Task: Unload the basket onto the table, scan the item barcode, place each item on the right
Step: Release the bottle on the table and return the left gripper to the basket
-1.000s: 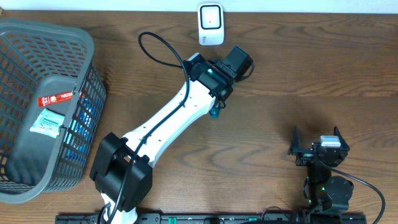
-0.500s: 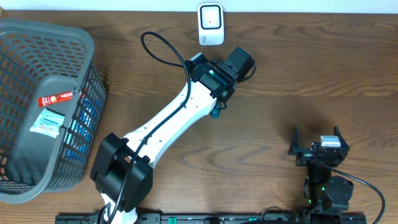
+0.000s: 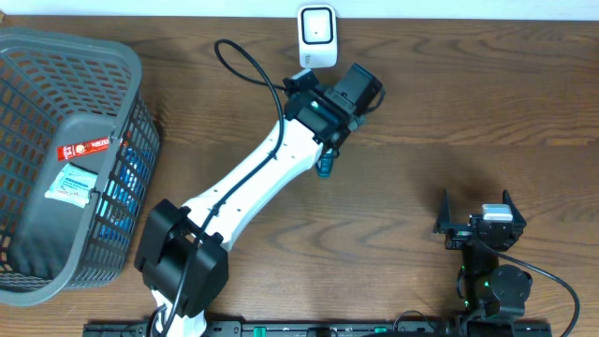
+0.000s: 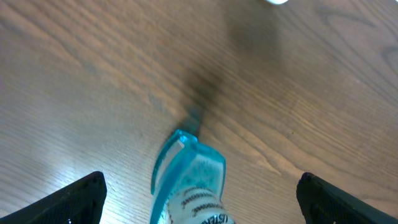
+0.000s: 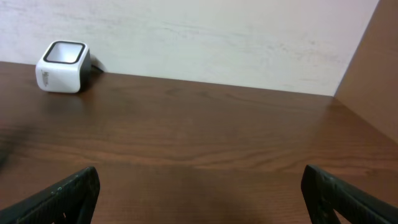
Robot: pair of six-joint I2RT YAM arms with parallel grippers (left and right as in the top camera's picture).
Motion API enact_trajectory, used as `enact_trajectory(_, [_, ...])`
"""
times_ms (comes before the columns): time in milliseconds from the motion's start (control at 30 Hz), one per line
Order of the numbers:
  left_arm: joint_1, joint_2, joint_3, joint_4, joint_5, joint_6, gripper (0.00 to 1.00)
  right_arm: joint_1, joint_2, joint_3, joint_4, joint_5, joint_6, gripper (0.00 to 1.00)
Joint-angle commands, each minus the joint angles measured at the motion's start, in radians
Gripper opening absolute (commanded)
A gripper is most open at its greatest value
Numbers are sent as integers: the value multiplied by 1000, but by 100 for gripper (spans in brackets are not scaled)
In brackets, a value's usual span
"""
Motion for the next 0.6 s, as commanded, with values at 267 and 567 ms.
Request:
enact_trajectory(267, [184, -177, 224, -208, -10, 305, 98, 8, -6, -1, -5, 4, 11, 99])
enact_trajectory(567, [558, -441, 249, -387, -10, 379, 98, 8, -6, -1, -5, 4, 11, 99])
